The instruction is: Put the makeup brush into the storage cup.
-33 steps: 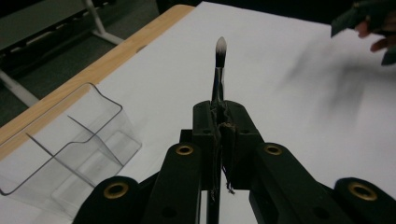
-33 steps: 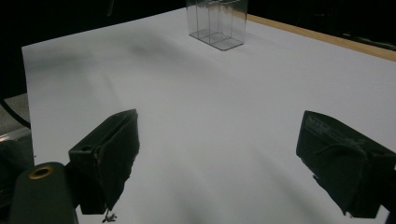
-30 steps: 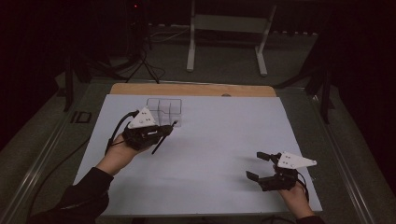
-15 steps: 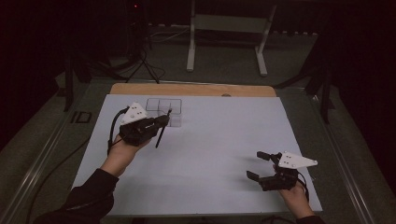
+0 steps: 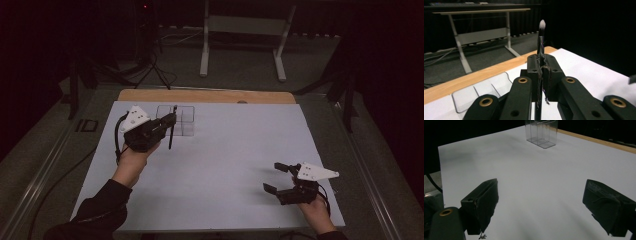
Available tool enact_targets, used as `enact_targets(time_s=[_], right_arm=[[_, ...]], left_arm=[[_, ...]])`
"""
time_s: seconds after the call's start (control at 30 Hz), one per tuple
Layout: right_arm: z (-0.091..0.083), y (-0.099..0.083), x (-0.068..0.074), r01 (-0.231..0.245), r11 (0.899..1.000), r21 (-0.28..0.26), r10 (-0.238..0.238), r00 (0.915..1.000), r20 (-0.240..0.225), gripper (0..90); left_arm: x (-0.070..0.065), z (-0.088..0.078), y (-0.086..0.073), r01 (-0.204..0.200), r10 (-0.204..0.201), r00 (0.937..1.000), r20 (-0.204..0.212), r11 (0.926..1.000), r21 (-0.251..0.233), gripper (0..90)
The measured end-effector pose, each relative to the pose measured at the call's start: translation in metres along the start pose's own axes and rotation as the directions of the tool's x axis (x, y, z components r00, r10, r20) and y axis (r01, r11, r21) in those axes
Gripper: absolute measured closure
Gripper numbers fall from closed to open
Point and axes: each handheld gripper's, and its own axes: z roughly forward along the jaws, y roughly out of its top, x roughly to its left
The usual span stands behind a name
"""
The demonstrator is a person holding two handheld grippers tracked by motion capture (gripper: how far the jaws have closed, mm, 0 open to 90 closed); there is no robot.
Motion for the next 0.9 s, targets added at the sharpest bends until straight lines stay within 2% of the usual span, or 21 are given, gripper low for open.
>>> enact_targets(time_s=[0.07, 0.17, 0.3, 0.33, 0.67, 0.8, 0.9], right_arm=[[0.000, 0.000, 0.000, -0.001, 1.000, -0.002, 0.001, 1.0000, 0.000, 13.2], [0.000, 0.000, -0.001, -0.002, 1.000, 0.000, 0.002, 1.0000, 0.000, 13.1], [0.000, 0.000, 0.000, 0.003, 1.000, 0.001, -0.003, 1.0000, 0.000, 13.2], [0.000, 0.000, 0.000, 0.003, 1.000, 0.001, -0.003, 1.0000, 0.000, 13.2], [-0.001, 0.000, 0.000, 0.004, 1.000, -0.001, -0.004, 1.0000, 0.001, 13.1], [0.000, 0.000, 0.000, 0.002, 1.000, -0.003, -0.002, 1.0000, -0.003, 13.1], [0.000, 0.000, 0.000, 0.001, 1.000, -0.003, -0.001, 1.0000, -0.005, 13.1]], left_arm=[[0.001, 0.001, 0.001, 0.006, -0.006, 1.0000, 0.005, 1.0000, 0.000, 85.4], [0.005, 0.006, 0.006, 0.012, -0.012, 0.9997, -0.020, 0.9997, -0.022, 85.3], [0.007, 0.008, 0.012, 0.016, -0.017, 0.9994, -0.030, 0.9994, -0.030, 85.4], [0.009, 0.009, 0.014, 0.021, -0.022, 0.9995, -0.022, 0.9990, -0.038, 85.4], [0.021, 0.018, 0.032, 0.065, -0.068, 0.9969, -0.040, 0.9947, -0.080, 85.4], [0.025, 0.023, 0.036, 0.059, -0.064, 0.9973, -0.036, 0.9922, -0.109, 85.3], [0.027, 0.026, 0.037, 0.049, -0.056, 0.9970, -0.053, 0.9911, -0.124, 85.3]])
